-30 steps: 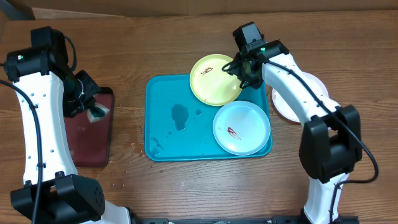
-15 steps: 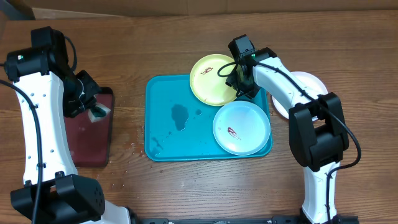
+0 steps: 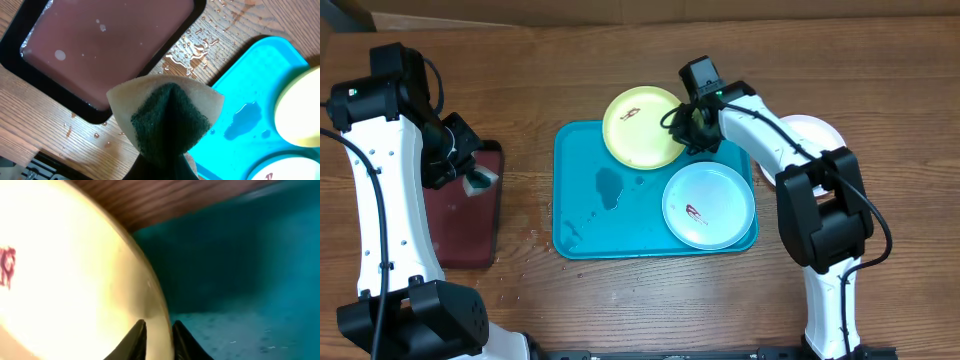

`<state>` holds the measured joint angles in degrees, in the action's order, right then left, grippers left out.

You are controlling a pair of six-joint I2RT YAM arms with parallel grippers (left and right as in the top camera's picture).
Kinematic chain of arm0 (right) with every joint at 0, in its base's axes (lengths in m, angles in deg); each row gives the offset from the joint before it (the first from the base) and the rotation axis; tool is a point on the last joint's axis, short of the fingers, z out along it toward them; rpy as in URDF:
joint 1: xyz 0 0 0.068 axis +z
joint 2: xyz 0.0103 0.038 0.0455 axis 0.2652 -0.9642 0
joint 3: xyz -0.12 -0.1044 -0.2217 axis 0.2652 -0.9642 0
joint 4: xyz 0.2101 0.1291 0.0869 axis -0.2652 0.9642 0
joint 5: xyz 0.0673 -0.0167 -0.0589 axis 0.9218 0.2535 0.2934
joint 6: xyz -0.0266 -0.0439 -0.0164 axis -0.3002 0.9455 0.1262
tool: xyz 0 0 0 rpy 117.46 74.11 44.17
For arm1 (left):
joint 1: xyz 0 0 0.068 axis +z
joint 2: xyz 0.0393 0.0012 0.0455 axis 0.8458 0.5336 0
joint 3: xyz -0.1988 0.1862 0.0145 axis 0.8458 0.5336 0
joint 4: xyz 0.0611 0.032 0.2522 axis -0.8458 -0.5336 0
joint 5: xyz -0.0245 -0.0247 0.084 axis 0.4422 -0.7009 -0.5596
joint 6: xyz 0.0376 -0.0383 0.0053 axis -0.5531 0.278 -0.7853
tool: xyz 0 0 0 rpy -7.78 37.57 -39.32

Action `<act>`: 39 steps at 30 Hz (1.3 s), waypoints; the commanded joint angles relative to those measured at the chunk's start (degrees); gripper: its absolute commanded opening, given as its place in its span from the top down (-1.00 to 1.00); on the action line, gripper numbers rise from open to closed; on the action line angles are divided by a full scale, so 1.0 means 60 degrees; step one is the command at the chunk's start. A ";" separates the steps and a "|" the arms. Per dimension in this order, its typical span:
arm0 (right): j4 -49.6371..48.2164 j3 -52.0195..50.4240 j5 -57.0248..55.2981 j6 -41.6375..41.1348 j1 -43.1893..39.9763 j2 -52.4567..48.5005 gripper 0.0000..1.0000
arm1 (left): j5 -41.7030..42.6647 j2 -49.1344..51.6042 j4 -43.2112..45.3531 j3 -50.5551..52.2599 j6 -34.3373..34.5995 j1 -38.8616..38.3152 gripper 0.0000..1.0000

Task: Clean dirty plates on tray and stack at the side
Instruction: 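Move the right gripper back and grip the yellow plate rim, then scrub the yellow plate with the sponge in the left gripper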

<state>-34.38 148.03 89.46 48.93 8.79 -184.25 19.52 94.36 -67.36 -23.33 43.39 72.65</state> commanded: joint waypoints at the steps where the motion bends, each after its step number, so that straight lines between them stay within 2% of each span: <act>1: 0.0029 0.0011 0.0277 0.1723 0.0346 -0.0080 0.76 | 0.0047 -0.0062 0.0007 -0.0149 -0.0178 0.0004 0.91; 3: 0.0109 0.0011 0.0277 0.2211 0.0477 -0.0080 0.90 | 0.0047 -0.0066 0.0015 -0.0149 -0.0178 0.0004 0.92; 7: 0.0291 0.0015 0.0659 0.3391 0.0841 -0.0080 0.89 | 0.0040 -0.0062 0.0025 -0.0149 -0.0182 0.0004 0.91; 10: 0.0517 0.0015 0.0670 0.3548 0.1031 -0.0080 0.58 | 0.0040 -0.0062 0.0022 -0.0149 -0.0182 0.0004 0.91; 14: 0.0820 0.0044 0.1151 0.2652 0.1078 -0.0080 0.27 | 0.0040 -0.0062 0.0022 -0.0149 -0.0182 0.0004 0.91; 24: 0.1577 0.0040 0.1300 0.1060 0.1290 -0.0080 0.26 | 0.0040 -0.0062 0.0025 -0.0149 -0.0182 0.0004 0.92; 30: 0.1399 0.0018 0.0346 0.0211 0.1639 -0.0102 0.31 | 0.0044 -0.0062 0.0011 -0.0149 -0.0182 0.0004 0.92; 32: 0.1147 0.0018 0.0324 0.0182 0.1712 -0.0138 0.50 | 0.0044 -0.0062 0.0007 -0.0149 -0.0186 0.0004 0.91; 34: 0.1111 0.0018 0.0219 0.0182 0.1716 -0.0153 0.88 | 0.0044 -0.0062 0.0007 -0.0149 -0.0215 0.0004 0.92; 37: 0.1122 0.0000 -0.0051 0.0277 0.1716 -0.0157 0.93 | 0.0047 -0.0062 0.0007 -0.0149 -0.0262 0.0004 0.92; 39: 0.1038 -0.0040 -0.0033 0.0969 0.1723 -0.0157 0.93 | 0.0157 -0.0062 0.0025 -0.0149 -0.0401 -0.0007 0.91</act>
<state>-27.49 148.03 91.74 51.16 19.23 -184.25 19.54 94.36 -67.19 -23.33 43.22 72.65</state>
